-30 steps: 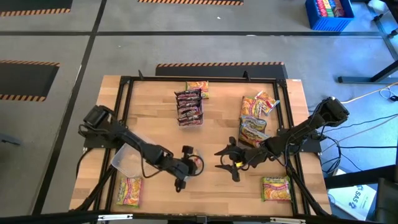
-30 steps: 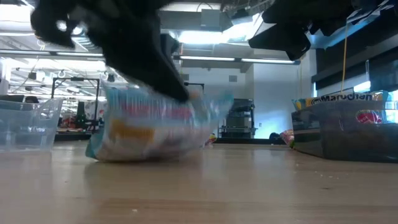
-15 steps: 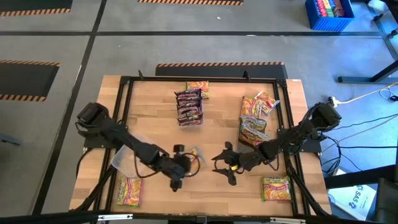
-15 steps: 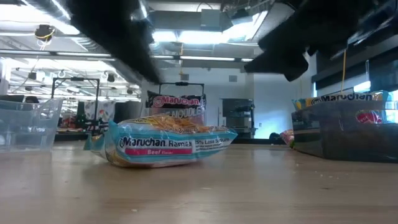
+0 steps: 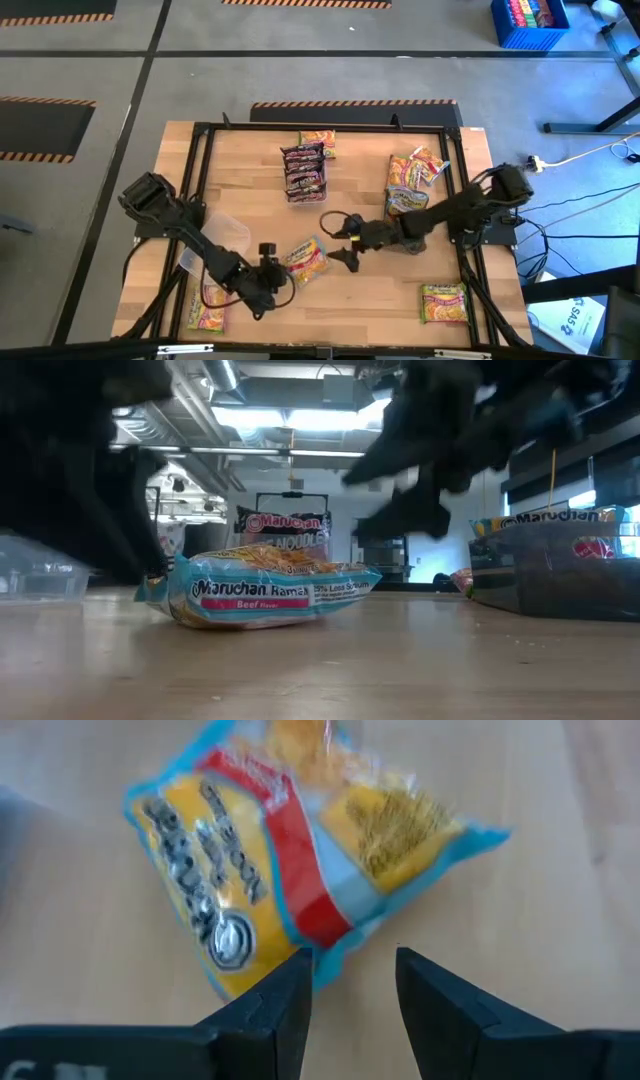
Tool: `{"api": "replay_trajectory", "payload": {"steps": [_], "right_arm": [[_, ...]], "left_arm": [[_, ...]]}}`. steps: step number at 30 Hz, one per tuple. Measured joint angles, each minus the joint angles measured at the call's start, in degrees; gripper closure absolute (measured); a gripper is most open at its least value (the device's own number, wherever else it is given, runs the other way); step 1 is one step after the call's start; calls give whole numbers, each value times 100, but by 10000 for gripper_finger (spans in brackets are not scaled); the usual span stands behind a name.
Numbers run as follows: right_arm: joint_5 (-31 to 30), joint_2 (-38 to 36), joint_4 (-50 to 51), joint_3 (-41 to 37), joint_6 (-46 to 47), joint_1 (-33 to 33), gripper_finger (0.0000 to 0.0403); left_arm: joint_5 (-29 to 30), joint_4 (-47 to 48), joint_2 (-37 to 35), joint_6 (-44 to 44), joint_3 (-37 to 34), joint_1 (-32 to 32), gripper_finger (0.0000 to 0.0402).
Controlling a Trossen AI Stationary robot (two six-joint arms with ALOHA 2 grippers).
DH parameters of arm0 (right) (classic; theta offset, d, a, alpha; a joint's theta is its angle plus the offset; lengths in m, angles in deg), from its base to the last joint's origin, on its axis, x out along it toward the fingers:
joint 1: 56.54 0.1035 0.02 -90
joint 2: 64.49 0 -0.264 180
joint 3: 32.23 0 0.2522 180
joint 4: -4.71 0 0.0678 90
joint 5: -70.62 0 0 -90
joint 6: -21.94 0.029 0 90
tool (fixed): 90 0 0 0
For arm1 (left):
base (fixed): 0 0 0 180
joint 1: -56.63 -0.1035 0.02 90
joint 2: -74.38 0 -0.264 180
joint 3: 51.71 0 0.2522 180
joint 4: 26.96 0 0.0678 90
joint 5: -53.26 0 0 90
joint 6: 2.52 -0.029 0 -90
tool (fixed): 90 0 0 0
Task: Sort Maruchan noodles
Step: Put the blue noodle pack into the black bin
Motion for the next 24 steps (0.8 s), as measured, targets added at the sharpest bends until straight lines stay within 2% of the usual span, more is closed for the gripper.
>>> {"api": "replay_trajectory", "payload": {"steps": [6, 11, 19, 24], "right_arm": [[739, 821, 139, 324, 580, -486, 65], [1491, 1346, 18, 685, 763, -567, 74], [1713, 1645, -34, 1029, 691, -552, 77], [1840, 1691, -620, 1014, 435, -453, 77]], "left_arm": [[-49, -567, 30, 24, -471, -115, 263], [-30, -655, 30, 22, -553, -289, 263], [-151, -898, 30, 22, -557, -444, 263], [-171, -933, 30, -15, -557, -442, 263]]}}
